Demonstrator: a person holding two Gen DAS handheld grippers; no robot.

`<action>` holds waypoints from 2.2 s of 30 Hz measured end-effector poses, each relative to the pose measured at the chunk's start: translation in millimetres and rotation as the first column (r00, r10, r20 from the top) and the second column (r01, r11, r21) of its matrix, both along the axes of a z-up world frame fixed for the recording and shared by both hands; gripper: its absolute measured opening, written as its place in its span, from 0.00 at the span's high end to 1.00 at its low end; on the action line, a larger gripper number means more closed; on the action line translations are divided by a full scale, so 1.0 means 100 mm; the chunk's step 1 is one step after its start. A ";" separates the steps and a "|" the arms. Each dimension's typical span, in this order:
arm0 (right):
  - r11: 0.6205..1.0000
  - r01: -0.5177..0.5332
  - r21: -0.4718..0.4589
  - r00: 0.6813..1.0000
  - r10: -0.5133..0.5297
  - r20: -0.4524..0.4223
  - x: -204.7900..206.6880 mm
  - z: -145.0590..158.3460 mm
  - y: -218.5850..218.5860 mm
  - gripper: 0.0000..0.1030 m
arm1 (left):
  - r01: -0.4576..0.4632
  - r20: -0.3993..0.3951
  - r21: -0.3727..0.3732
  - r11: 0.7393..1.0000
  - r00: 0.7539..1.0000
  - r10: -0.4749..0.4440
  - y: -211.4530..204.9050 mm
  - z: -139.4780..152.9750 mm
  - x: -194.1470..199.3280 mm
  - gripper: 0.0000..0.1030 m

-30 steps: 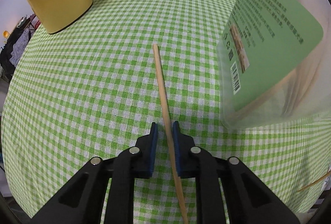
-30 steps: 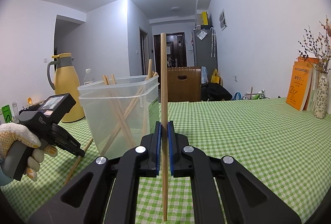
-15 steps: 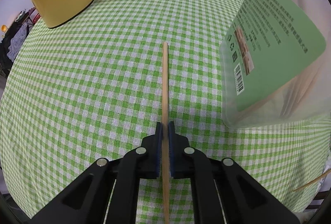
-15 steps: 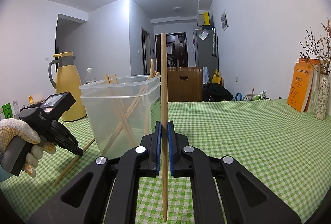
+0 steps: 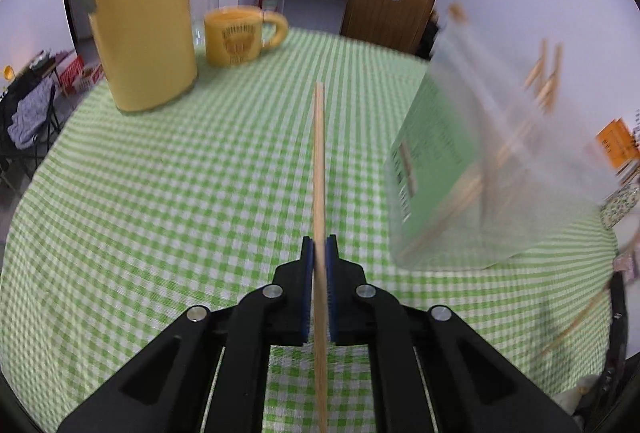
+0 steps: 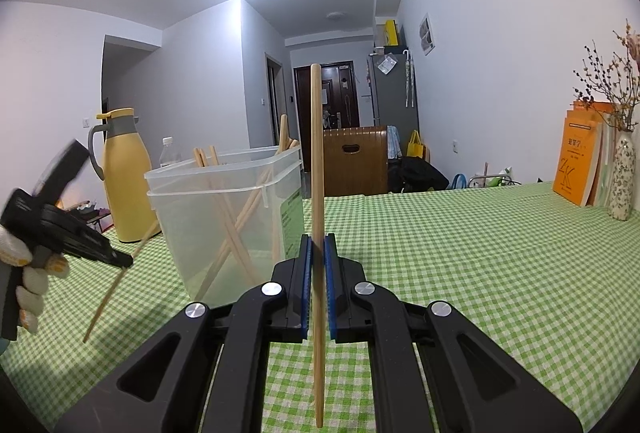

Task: Organize utensils
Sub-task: 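Carry both upright chopsticks over the clear plastic box, then open both tools to drop the chopsticks into the clear box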

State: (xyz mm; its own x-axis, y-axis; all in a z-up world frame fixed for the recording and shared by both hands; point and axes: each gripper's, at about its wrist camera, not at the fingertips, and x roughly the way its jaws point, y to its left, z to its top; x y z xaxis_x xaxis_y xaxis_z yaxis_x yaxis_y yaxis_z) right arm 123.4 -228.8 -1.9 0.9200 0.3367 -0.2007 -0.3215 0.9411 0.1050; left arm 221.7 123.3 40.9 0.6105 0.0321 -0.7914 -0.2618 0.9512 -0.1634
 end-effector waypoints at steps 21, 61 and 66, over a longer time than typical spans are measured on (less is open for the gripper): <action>0.998 -0.050 0.043 0.997 0.048 0.058 0.05 0.65 0.07 0.94 | -0.038 0.468 0.131 0.991 0.883 -0.028 -0.52 1.20 -0.49 0.97; 0.994 -0.096 0.050 0.994 0.093 0.062 1.27 0.98 0.67 0.94 | 0.056 0.583 0.070 0.996 0.808 -0.087 -0.81 1.13 0.85 0.96; 0.995 -0.100 0.003 0.994 0.099 0.033 1.21 0.87 0.68 0.93 | 0.085 0.574 0.074 0.994 0.811 -0.112 -0.77 1.01 0.81 0.93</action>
